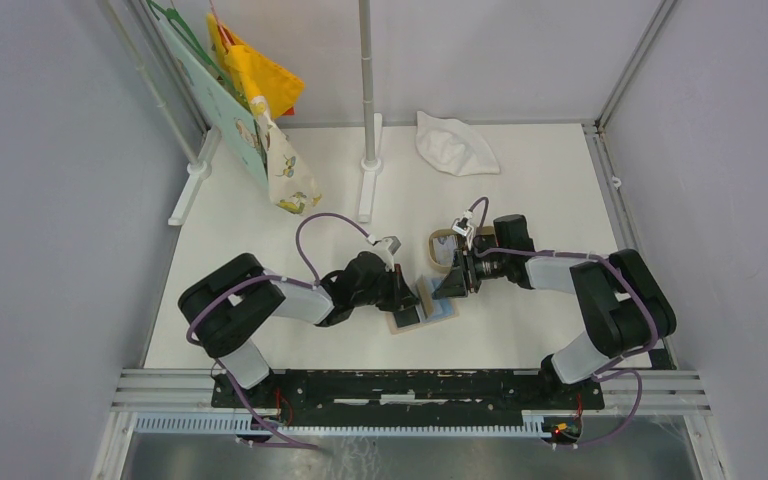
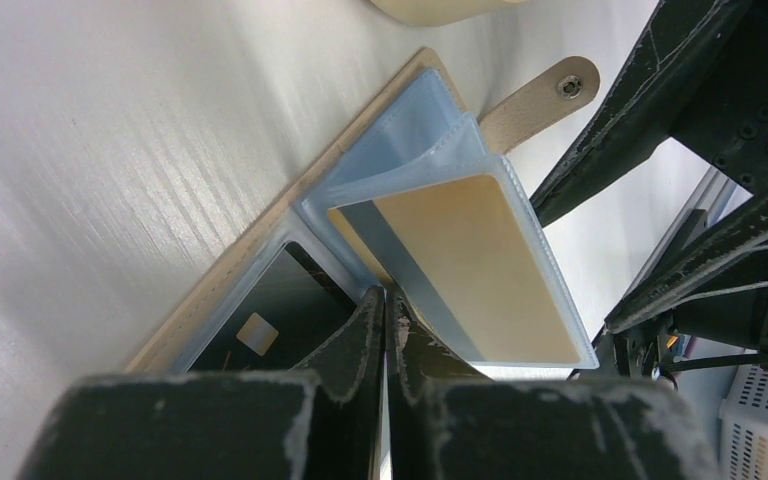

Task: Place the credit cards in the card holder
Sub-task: Turn over the card slot in the card holder.

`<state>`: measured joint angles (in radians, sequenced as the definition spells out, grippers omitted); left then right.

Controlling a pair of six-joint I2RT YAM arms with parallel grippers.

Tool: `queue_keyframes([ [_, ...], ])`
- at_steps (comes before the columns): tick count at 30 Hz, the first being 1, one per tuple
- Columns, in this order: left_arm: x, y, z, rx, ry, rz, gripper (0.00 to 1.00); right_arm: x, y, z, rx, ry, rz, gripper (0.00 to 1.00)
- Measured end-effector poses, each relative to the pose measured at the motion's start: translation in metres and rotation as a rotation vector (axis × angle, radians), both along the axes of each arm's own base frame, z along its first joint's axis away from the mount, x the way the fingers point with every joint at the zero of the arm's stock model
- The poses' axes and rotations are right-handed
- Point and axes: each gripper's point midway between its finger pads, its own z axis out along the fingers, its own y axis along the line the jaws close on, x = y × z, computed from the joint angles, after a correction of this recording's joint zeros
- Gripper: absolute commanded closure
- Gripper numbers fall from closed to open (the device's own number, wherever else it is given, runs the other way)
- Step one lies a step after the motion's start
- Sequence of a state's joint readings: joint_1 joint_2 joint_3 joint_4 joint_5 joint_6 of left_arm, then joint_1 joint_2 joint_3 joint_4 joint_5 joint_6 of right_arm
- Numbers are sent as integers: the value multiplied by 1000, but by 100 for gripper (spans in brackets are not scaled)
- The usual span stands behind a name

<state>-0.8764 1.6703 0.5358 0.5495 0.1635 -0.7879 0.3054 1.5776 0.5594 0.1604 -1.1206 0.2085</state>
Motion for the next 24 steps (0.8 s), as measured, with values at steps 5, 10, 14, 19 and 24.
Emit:
queue_keyframes([
  [5,0,0,1,-2,-1,-1,93,-1,0,-2,-3,9,1,63],
  [10,-1,0,1,-1,3,-3,93,-2,1,-5,-5,16,5,79],
  [14,-1,0,1,1,4,-4,93,-4,2,-8,-14,19,13,81],
  [19,-2,0,1,-1,6,-7,93,-4,-1,-19,-82,-9,13,81],
  [24,-4,-1,1,-6,12,-19,93,2,-4,-30,-170,-65,12,77],
])
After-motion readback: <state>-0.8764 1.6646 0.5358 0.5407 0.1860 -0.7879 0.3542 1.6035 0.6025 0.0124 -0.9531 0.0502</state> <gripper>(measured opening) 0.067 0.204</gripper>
